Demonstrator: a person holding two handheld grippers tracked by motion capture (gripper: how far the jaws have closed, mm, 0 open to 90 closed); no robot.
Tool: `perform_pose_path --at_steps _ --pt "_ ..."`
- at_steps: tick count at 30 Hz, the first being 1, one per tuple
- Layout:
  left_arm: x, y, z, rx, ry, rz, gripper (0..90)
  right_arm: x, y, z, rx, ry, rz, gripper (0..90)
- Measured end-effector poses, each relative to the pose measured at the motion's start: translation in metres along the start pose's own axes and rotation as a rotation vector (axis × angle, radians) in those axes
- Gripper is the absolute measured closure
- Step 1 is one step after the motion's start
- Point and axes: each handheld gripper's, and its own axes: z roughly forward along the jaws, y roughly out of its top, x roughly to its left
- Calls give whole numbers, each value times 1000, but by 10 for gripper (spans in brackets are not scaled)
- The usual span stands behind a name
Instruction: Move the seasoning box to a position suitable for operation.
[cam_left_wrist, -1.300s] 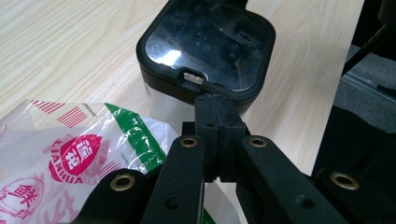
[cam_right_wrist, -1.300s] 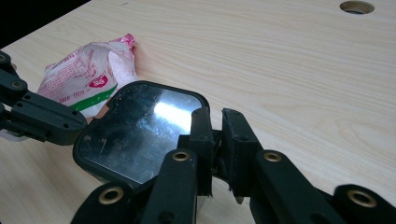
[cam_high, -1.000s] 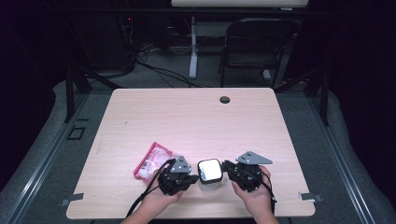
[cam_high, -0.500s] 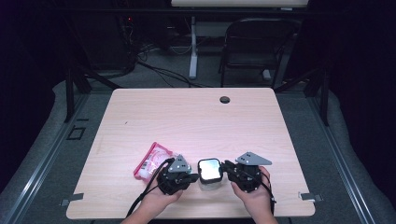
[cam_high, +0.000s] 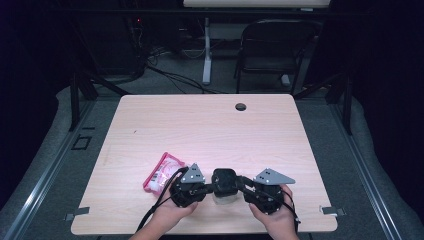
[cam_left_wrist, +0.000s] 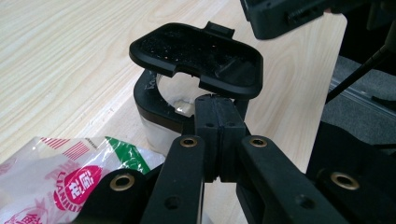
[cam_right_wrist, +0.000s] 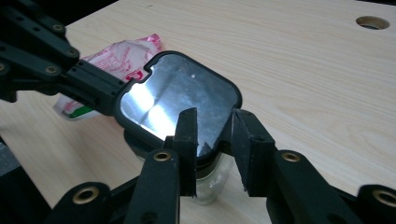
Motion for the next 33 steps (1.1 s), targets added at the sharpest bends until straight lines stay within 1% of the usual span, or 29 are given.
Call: perform_pose_path --at_steps 3,4,5,7,8,10,13,16,18,19,21,24,27,28,33 --pt "0 2 0 -4 -3 -2 898 2 -1 -2 0 9 -6 693" --pt "0 3 0 -8 -3 -1 898 4 -2 -4 -3 8 -10 679" --pt "0 3 -1 -6 -6 -2 898 6 -4 -6 -8 20 -16 651" --pt "0 5 -1 -7 -9 -1 898 7 -6 -7 -15 23 -21 642" --pt "0 5 -1 -9 -10 -3 898 9 -8 -7 -13 24 -23 619" --pt "0 6 -1 -8 -13 -4 898 9 -9 -7 -7 29 -28 609" --pt "-1 8 0 -16 -12 -6 894 10 -11 -5 -8 35 -33 563" --pt "-1 10 -1 -19 -17 -6 891 12 -13 -3 -1 44 -50 539" --pt "-2 12 -1 -23 -19 -2 890 14 -14 1 7 33 -59 510" --pt "-3 12 -1 -26 -23 -2 890 14 -14 1 7 33 -59 510" --pt "-3 13 -1 -31 -18 -1 888 15 -14 3 3 20 -66 490" --pt "-4 14 -2 -31 -22 -4 886 17 -15 7 -8 -1 -84 462" --pt "-4 13 -1 -27 -22 0 885 20 -15 10 -18 -25 -108 466" --pt "-4 12 1 -26 -20 -2 884 21 -15 11 -24 -42 -116 491" --pt "-3 9 4 -8 -21 -5 884 20 -16 11 -28 -42 -98 497"
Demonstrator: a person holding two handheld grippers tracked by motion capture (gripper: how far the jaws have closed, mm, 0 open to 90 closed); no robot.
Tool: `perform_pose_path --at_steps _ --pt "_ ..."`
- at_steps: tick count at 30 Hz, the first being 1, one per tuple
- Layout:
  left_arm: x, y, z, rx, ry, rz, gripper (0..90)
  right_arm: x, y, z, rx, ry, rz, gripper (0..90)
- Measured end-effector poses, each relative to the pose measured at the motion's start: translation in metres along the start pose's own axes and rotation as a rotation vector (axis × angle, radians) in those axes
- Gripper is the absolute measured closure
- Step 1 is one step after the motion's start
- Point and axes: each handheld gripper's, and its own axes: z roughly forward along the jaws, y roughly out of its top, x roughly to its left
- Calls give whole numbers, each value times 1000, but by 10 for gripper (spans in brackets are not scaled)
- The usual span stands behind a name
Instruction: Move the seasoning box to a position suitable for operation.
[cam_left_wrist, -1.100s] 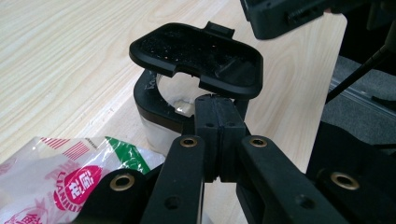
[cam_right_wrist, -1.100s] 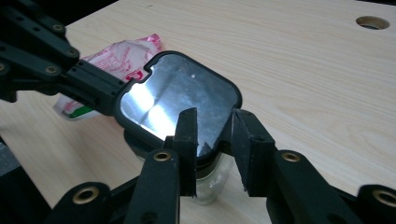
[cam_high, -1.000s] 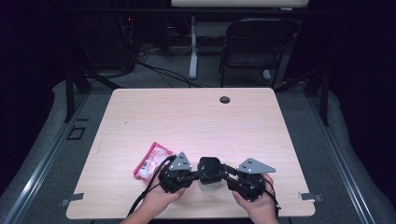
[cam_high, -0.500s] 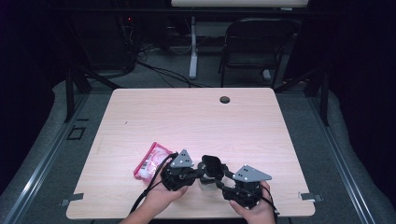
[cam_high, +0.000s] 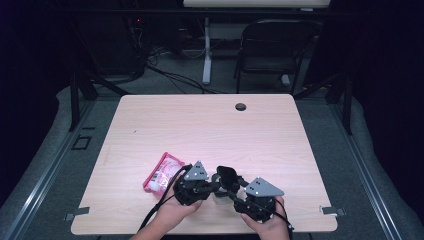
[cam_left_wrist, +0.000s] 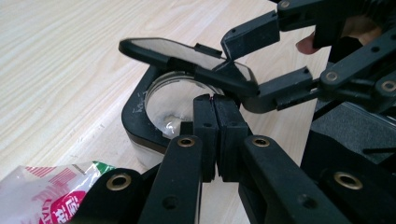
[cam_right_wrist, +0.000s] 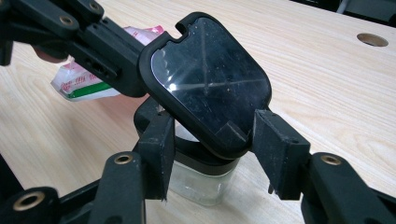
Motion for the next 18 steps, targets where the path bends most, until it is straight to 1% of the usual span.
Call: perform_pose_path --at_steps 3,7,10,15,18 --pt "0 -2 3 4 1 -2 882 -1 -1 0 0 3 4 499" --pt "1 -4 6 22 11 6 880 -1 -1 0 -9 7 12 501" --pt "1 -5 8 43 8 8 880 -1 -2 -1 -11 7 10 502" --pt "1 -6 8 39 6 8 882 -1 -2 -3 -22 6 10 512" --pt "0 -6 9 37 14 12 884 -1 -2 -4 -35 5 14 524"
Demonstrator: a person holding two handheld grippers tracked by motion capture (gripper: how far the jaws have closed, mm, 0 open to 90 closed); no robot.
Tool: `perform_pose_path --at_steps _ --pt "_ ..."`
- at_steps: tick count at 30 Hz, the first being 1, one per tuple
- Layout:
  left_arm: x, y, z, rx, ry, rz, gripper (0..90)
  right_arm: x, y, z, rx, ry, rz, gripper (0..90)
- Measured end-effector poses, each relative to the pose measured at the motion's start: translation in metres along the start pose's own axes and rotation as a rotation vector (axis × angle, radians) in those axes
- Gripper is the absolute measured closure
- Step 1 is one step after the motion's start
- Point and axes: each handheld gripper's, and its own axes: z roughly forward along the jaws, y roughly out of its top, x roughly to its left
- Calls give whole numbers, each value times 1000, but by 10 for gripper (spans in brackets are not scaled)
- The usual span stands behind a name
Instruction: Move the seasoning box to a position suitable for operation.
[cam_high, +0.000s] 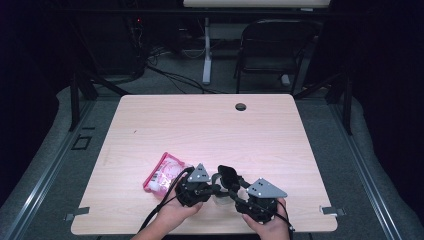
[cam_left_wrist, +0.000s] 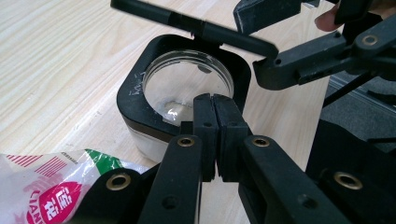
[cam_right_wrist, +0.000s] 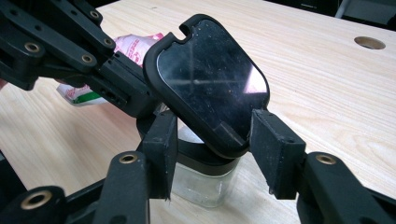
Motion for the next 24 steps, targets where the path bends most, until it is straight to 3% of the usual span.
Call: perform_pose_path --at_steps 13,19,24 --pt "0 0 0 -1 -3 -8 888 -9 2 -18 -51 -17 40 634" --pt "0 -1 0 -2 -8 -10 891 -13 2 -23 -39 -23 44 741" --pt "0 -1 0 -1 -9 -10 891 -16 3 -25 -26 -19 52 775"
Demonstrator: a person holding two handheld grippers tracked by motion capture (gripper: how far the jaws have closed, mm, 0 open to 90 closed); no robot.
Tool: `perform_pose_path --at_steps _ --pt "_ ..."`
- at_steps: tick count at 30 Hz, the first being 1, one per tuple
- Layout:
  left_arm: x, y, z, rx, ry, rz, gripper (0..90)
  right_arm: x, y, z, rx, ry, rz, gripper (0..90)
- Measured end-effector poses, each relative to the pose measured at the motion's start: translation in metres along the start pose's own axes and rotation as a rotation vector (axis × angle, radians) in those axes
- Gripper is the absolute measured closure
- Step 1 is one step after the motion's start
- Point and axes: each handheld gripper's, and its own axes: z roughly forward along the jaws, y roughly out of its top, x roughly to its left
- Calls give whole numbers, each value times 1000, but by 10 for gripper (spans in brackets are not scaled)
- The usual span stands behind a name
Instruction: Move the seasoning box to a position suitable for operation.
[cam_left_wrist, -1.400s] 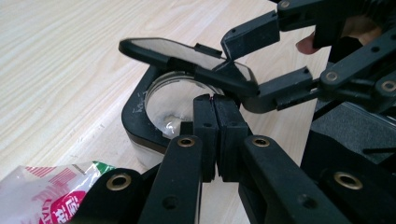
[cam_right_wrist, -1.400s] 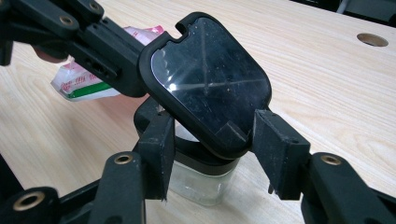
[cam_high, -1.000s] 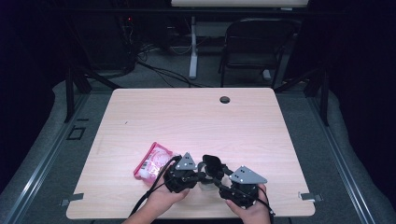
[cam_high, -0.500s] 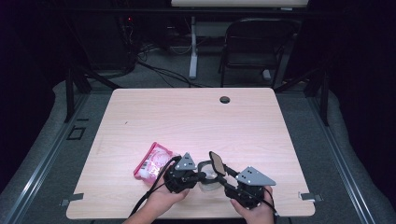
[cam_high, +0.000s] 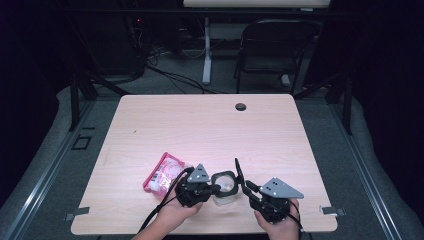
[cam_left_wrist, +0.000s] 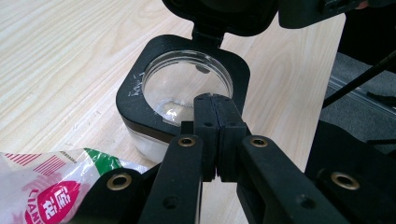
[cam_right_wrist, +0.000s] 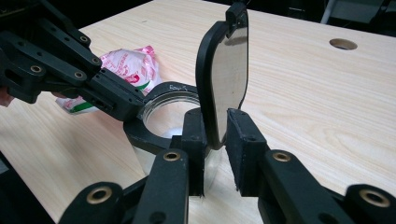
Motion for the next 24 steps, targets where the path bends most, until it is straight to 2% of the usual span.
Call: perform_pose_path --at_steps 11,17,19,24 --pt "0 0 0 -5 -5 -7 888 -4 0 -3 24 -12 21 832" --pt "0 -1 0 -7 -10 -2 868 -5 -2 2 20 -8 54 755" --pt "1 -1 -1 -12 -21 -6 834 -4 -2 5 25 -11 50 754" --pt "6 -1 -8 -41 -16 -35 799 -3 -3 10 29 -22 37 777"
